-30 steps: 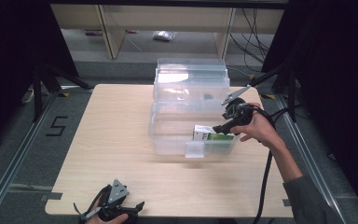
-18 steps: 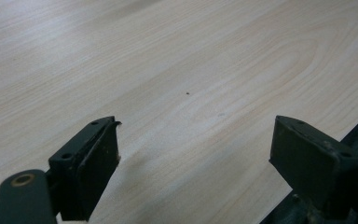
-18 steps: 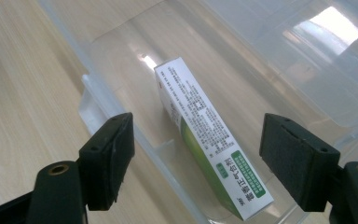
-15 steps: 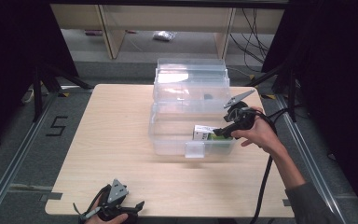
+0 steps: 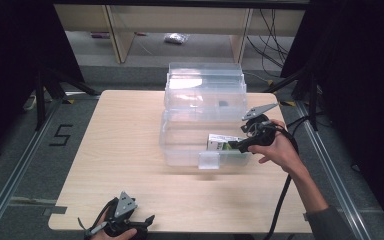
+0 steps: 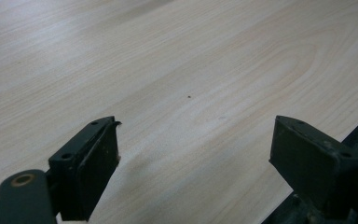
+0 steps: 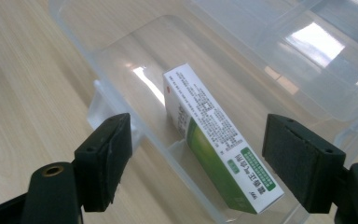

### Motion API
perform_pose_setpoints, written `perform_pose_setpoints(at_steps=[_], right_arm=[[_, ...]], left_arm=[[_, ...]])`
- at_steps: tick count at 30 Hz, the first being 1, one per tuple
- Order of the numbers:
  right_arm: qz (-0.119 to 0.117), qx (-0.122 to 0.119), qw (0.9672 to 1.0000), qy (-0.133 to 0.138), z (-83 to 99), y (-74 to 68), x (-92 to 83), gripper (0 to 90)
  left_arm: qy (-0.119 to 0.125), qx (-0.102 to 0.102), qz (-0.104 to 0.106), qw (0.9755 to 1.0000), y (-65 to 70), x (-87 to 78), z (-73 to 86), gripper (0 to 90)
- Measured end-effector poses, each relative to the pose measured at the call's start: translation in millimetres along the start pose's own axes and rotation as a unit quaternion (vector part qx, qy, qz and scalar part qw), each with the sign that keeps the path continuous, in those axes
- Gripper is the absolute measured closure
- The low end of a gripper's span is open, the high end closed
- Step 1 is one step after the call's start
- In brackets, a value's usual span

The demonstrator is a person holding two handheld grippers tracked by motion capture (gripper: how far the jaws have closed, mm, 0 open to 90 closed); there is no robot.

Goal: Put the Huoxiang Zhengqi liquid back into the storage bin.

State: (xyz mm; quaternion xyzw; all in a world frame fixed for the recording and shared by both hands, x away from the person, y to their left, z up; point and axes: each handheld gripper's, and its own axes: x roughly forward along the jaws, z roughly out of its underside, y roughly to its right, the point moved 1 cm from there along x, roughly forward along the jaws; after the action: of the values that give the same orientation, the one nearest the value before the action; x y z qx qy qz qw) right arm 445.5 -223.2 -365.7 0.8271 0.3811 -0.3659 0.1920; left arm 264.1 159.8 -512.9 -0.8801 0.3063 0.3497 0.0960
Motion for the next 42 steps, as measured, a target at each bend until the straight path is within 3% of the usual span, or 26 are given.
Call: perform_pose_setpoints(at_steps=[3, 4, 8, 9, 11, 13, 14, 15, 19, 22, 23, 27, 29, 35, 37, 38, 41, 42], right_arm=[[0.009, -0.005, 0.9999, 0.011, 3.3, -2.5, 0.2, 24.7], [0.004, 0.004, 0.9999, 0.013, 6.7, -6.3, 0.5, 24.4], [0.0, -0.001, 1.0, 0.008, 11.1, -8.8, -0.9, 24.4], [0.005, 0.005, 0.9999, 0.014, 13.2, -10.8, -1.3, 24.4], [-0.007, 0.012, 0.9998, 0.013, 16.5, -13.7, -1.7, 24.4], [-0.007, 0.007, 0.9998, 0.015, 20.0, -14.9, -1.1, 24.4], [0.0, 0.015, 0.9995, 0.027, 23.5, -17.9, 0.5, 24.3], [-0.005, 0.012, 0.9998, 0.013, 24.9, -18.4, -1.7, 24.1], [-0.002, 0.012, 0.9996, 0.026, 28.4, -20.3, -0.3, 24.1], [-0.011, 0.023, 0.9995, 0.019, 31.4, -24.7, -0.9, 24.0], [-0.004, 0.029, 0.9993, 0.023, 32.4, -25.8, 0.2, 23.9], [-0.007, 0.015, 0.9994, 0.03, 35.0, -28.7, 1.5, 23.4], [-0.008, 0.029, 0.9992, 0.026, 36.7, -32.0, 1.5, 23.2], [-0.016, 0.032, 0.9986, 0.04, 42.1, -38.5, 1.7, 22.9], [-0.019, 0.038, 0.9985, 0.033, 43.5, -39.6, 0.1, 22.9], [-0.022, 0.03, 0.9983, 0.046, 44.8, -39.3, 1.2, 22.6], [-0.021, 0.037, 0.998, 0.045, 50.8, -43.8, 2.3, 22.7], [-0.021, 0.038, 0.9975, 0.056, 53.0, -45.9, 5.1, 22.7]], left_arm=[[-0.009, 0.0, 0.002, 1.0, -0.1, -0.7, -0.5, 14.7], [-0.008, 0.0, 0.002, 1.0, 0.1, -0.5, -0.4, 14.8], [-0.002, 0.0, 0.001, 1.0, 0.2, 0.1, -0.1, 14.8], [-0.003, 0.001, 0.002, 1.0, 0.3, 0.0, -0.1, 14.8], [-0.012, 0.007, 0.003, 0.9999, -0.3, -1.3, -0.5, 14.7], [-0.003, 0.001, 0.002, 1.0, 0.4, 0.1, -0.1, 14.8], [-0.004, 0.001, 0.002, 1.0, 0.3, 0.1, -0.1, 14.8], [-0.007, 0.006, 0.002, 1.0, -0.2, -0.5, -0.1, 14.8], [-0.004, 0.001, -0.001, 1.0, 0.7, 0.3, 0.0, 14.8], [-0.004, 0.001, 0.002, 1.0, 0.5, 0.2, 0.0, 14.7], [-0.004, 0.0, 0.002, 1.0, 0.6, 0.3, 0.0, 14.8], [-0.004, 0.0, 0.002, 1.0, 0.5, 0.3, -0.1, 14.8], [-0.003, 0.0, 0.001, 1.0, 0.5, 0.1, 0.0, 14.7], [-0.002, 0.0, 0.001, 1.0, 0.4, 0.3, -0.1, 14.8], [-0.003, 0.0, 0.002, 1.0, 0.4, 0.2, -0.1, 14.7], [-0.003, 0.0, 0.002, 1.0, 0.4, 0.2, -0.1, 14.8], [-0.001, 0.001, 0.002, 1.0, 0.6, 0.7, 0.1, 14.8], [-0.006, 0.006, 0.002, 1.0, -0.1, 0.0, 0.1, 14.7]])
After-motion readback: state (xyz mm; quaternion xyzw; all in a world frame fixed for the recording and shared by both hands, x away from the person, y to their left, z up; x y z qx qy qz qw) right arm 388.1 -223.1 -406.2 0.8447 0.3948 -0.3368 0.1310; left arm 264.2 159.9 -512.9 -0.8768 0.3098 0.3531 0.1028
